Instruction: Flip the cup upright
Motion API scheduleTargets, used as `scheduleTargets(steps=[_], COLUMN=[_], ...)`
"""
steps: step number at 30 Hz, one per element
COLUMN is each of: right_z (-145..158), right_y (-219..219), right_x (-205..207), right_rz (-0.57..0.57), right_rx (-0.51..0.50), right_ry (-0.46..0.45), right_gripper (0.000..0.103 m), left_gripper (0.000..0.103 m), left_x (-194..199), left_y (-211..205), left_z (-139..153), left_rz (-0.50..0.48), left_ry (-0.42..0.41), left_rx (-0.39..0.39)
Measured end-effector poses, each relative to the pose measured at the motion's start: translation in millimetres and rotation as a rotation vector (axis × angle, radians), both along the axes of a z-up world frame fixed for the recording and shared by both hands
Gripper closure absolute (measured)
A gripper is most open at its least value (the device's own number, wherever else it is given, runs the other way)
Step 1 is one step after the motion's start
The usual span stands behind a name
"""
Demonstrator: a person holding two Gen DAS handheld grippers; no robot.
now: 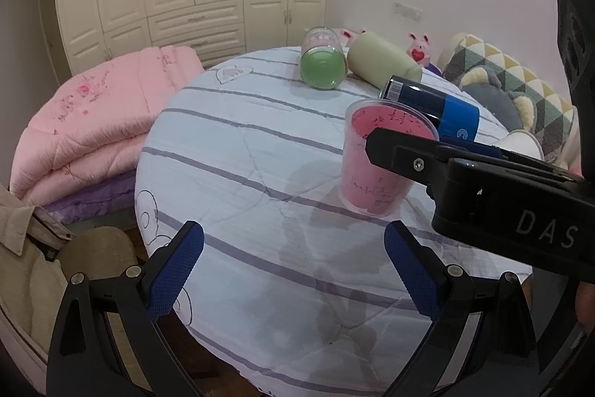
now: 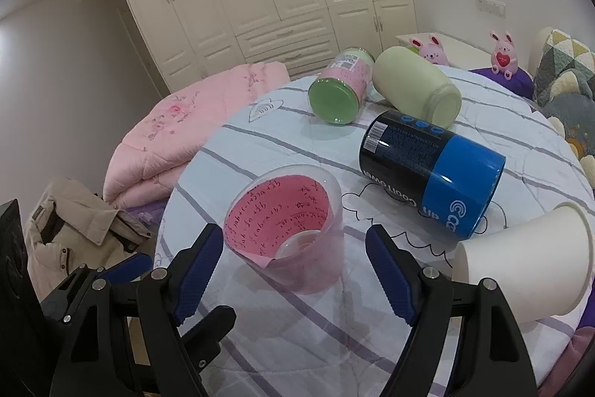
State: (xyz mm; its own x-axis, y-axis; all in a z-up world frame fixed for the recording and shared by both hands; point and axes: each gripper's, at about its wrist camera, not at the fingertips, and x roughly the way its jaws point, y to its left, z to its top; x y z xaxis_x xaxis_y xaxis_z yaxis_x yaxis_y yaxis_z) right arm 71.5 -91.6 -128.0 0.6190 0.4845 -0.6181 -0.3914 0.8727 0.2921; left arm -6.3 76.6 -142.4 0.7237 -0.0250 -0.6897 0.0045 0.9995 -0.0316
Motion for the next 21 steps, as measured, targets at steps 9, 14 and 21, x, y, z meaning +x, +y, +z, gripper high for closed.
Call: scheduleTargets(steps=[9, 14, 21], right_z=[15, 25, 43], right_y=[-12, -28, -52], right_x=[-16, -22, -35], right_rz=[-0.002, -0.022, -0.058], right_rx=[-0.035, -0.054, -0.084], right_ry=[-0.07, -0.11, -0.169], right_gripper=[0.023, 0.022, 0.022], left_gripper=[0.004, 0.004, 0.004], left_x=[-6, -7, -8], left_y=[-9, -18, -39], left_z=[9, 17, 32], left_rz=[0.011, 0.021, 0.022], left_ry=[-0.018, -0.037, -0.064], left_rx=[-0.008, -0.024, -0.006])
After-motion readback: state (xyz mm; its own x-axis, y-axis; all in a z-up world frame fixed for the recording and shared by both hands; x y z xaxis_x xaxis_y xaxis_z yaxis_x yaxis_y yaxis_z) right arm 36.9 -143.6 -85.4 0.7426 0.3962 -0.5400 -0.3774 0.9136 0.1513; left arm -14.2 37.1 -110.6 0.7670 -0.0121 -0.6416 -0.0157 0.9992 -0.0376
